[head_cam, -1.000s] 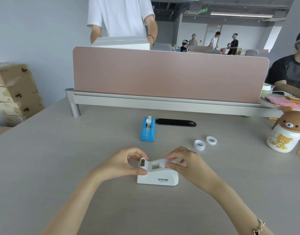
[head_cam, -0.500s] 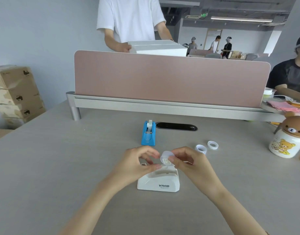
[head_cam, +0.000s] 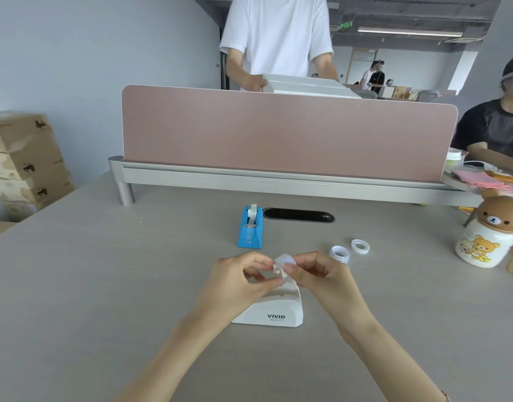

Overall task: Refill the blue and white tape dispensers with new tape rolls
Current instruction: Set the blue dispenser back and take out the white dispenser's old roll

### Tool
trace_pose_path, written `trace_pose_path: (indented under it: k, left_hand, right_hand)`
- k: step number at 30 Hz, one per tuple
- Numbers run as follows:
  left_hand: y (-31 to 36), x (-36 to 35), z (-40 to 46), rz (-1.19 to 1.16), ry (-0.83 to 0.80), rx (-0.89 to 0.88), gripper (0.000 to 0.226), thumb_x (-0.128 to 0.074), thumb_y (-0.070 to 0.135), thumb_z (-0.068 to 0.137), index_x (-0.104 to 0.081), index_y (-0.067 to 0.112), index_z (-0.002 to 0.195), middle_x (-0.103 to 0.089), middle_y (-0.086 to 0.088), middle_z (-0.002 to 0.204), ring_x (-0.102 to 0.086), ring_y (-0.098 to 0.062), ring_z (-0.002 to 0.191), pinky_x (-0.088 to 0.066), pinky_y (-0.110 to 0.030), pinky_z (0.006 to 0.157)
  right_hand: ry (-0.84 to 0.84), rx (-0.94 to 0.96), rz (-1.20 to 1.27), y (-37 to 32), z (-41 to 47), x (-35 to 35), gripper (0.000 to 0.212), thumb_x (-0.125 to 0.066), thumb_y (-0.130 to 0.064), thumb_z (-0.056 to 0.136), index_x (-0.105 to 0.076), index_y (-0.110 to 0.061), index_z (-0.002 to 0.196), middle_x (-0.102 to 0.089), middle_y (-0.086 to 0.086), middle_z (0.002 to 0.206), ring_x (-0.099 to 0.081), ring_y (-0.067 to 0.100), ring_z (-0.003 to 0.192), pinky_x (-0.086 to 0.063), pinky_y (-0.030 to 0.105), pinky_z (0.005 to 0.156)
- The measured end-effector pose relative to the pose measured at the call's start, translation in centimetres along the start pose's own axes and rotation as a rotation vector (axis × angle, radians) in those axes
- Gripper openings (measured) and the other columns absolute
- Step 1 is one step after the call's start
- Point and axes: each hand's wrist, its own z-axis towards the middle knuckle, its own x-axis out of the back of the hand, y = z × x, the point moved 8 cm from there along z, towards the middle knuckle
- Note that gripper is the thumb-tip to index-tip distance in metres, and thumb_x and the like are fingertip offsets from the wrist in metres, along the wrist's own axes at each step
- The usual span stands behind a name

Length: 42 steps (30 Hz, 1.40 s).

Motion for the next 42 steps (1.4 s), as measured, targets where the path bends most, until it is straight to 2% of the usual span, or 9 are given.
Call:
trace_pose_path:
  k: [6, 10, 15, 20, 23, 28, 32, 38, 42]
  left_hand:
    - [-0.7, 0.0, -0.1, -0.006, 0.067, 0.047, 0.020, -0.087, 0.032, 0.063, -0.073, 0.027, 0.077, -0.074, 0.016, 0.074, -0.068, -0.001, 0.062, -0.051, -0.013, 0.062]
    - [-0.3, -0.3, -0.4, -0.002, 0.082, 0.056, 0.017, -0.085, 0.028, 0.067, -0.071, 0.029, 0.076, -0.069, 0.021, 0.070, -0.068, 0.006, 0.067, -0.047, -0.003, 0.063]
    - [-0.4, 0.4, -0.4, 0.001, 0.123, 0.055, 0.024, -0.082, 0.020, 0.069, -0.065, 0.037, 0.074, -0.071, 0.019, 0.070, -0.067, 0.008, 0.065, -0.045, -0.003, 0.062]
    - [-1.3, 1.5, 0.4, -0.031, 0.125, 0.088, 0.019, -0.080, 0.018, 0.071, -0.066, 0.029, 0.079, -0.072, 0.013, 0.076, -0.066, -0.001, 0.073, -0.046, -0.004, 0.064]
    - [-1.7, 1.3, 0.6, -0.073, 0.113, 0.126, 0.017, -0.079, 0.018, 0.073, -0.067, 0.029, 0.079, -0.071, 0.016, 0.073, -0.065, 0.002, 0.071, -0.045, -0.004, 0.060]
    - [-2.2, 1.1, 0.8, -0.051, 0.080, 0.120, 0.014, -0.078, 0.022, 0.074, -0.067, 0.029, 0.079, -0.069, 0.025, 0.079, -0.063, 0.006, 0.073, -0.045, -0.007, 0.067]
    - [-3.2, 2.0, 1.2, -0.050, 0.115, 0.143, 0.013, -0.078, 0.021, 0.075, -0.069, 0.026, 0.083, -0.072, 0.016, 0.077, -0.065, 0.002, 0.074, -0.046, -0.006, 0.068]
    - [-3.7, 1.8, 1.2, -0.067, 0.111, 0.160, 0.014, -0.077, 0.020, 0.076, -0.069, 0.025, 0.086, -0.072, 0.014, 0.079, -0.064, 0.004, 0.073, -0.047, -0.007, 0.068]
    - [-3.9, 1.3, 1.2, -0.076, 0.077, 0.167, 0.013, -0.077, 0.021, 0.077, -0.068, 0.027, 0.084, -0.072, 0.014, 0.079, -0.064, 0.003, 0.071, -0.051, -0.015, 0.068]
  right_hand:
    - [0.013, 0.028, -0.021, 0.0, 0.1, -0.1, 0.006, -0.077, -0.016, 0.076, -0.072, -0.016, 0.077, -0.075, -0.011, 0.070, -0.067, -0.003, 0.069, -0.049, 0.006, 0.063]
    - [0.038, 0.044, -0.058, 0.2, 0.1, -0.1, 0.009, -0.079, -0.017, 0.073, -0.072, -0.014, 0.079, -0.074, -0.009, 0.070, -0.066, -0.003, 0.066, -0.048, 0.006, 0.061]
    - [0.131, 0.058, -0.143, 0.4, 0.5, 1.4, 0.010, -0.078, -0.020, 0.075, -0.072, -0.016, 0.081, -0.074, -0.009, 0.079, -0.065, -0.005, 0.070, -0.047, 0.005, 0.064]
    - [0.308, 0.065, -0.226, -0.3, 2.5, 6.3, 0.015, -0.075, -0.035, 0.076, -0.069, -0.021, 0.079, -0.072, -0.013, 0.079, -0.065, -0.002, 0.077, -0.045, 0.016, 0.068]
    - [0.390, -0.010, -0.275, 1.2, 6.2, 10.0, 0.019, -0.074, -0.028, 0.078, -0.069, -0.013, 0.089, -0.071, -0.002, 0.087, -0.062, 0.006, 0.075, -0.043, 0.021, 0.063]
    - [0.346, -0.101, -0.543, 4.6, 12.2, 12.0, 0.023, -0.071, -0.018, 0.079, -0.068, -0.003, 0.097, -0.067, 0.013, 0.099, -0.058, 0.025, 0.087, -0.037, 0.026, 0.073]
    - [0.307, -0.082, -0.763, 5.0, 15.1, 12.4, 0.013, -0.072, -0.015, 0.077, -0.071, -0.011, 0.090, -0.061, 0.017, 0.115, -0.057, 0.030, 0.106, -0.042, 0.029, 0.083]
    - [0.199, -0.185, -0.864, 6.5, 16.6, 12.3, 0.007, -0.068, -0.021, 0.079, -0.067, -0.020, 0.072, -0.068, 0.010, 0.109, -0.060, 0.032, 0.103, -0.048, 0.037, 0.092]
    - [0.243, -0.142, -0.861, 5.6, 15.2, 12.6, 0.011, -0.061, -0.023, 0.082, -0.070, -0.016, 0.081, -0.067, 0.013, 0.104, -0.058, 0.033, 0.101, -0.048, 0.037, 0.085]
